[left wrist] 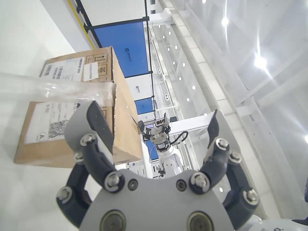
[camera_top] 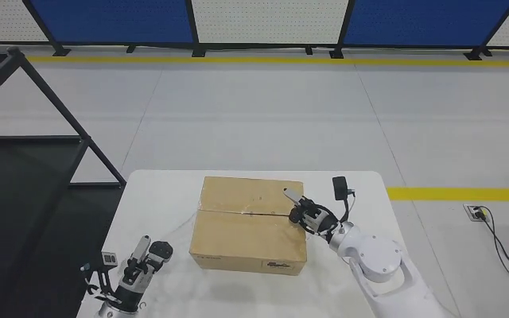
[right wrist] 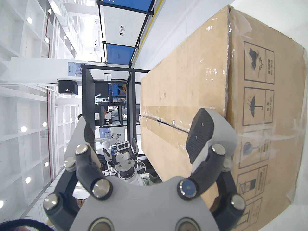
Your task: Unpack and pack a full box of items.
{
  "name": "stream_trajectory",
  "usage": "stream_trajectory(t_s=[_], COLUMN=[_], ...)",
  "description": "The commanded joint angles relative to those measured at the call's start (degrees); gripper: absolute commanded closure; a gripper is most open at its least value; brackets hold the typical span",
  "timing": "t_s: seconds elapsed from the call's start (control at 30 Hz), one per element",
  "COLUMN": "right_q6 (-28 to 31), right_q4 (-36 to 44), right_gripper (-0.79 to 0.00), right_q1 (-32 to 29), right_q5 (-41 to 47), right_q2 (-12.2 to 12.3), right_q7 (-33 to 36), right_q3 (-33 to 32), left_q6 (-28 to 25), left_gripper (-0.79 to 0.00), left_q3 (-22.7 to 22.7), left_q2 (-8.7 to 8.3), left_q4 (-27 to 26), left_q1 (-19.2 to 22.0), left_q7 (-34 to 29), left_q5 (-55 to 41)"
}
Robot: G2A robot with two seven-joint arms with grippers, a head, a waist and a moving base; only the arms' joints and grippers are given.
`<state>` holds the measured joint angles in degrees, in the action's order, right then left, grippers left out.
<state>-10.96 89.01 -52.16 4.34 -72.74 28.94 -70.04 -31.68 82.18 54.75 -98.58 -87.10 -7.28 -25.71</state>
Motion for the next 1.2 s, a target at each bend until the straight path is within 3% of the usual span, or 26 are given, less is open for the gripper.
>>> stream_trajectory(t_s=[0.0,0.13,0.53,0.9,1.17], right_q6=[0.0,0.0,0.0,0.0,0.0], right_q4=[0.0,0.0,0.0,0.0,0.0], right_gripper=[-0.785,-0.785,-0.785,-0.785,-0.785], right_q1=[0.0,0.0,0.0,0.0,0.0], right_q5=[0.0,0.0,0.0,0.0,0.0], right_q2=[0.0,0.0,0.0,0.0,0.0], right_q7=[0.0,0.0,0.0,0.0,0.0], right_q3=[0.0,0.0,0.0,0.0,0.0], left_q6=[0.0,0.5,9.8,16.9,15.6], left_gripper=[-0.785,-0.785,-0.785,-0.785,-0.785], left_q3=[0.0,0.1,-1.3,-5.0,-6.5], left_q2=[0.0,-0.01,1.49,3.62,5.48], left_q4=[0.0,0.2,2.4,9.3,13.9], left_q1=[0.0,0.0,-1.6,5.7,10.7], left_q7=[0.0,0.1,3.4,9.2,14.3], left_q5=[0.0,0.5,-6.6,-8.8,-12.3])
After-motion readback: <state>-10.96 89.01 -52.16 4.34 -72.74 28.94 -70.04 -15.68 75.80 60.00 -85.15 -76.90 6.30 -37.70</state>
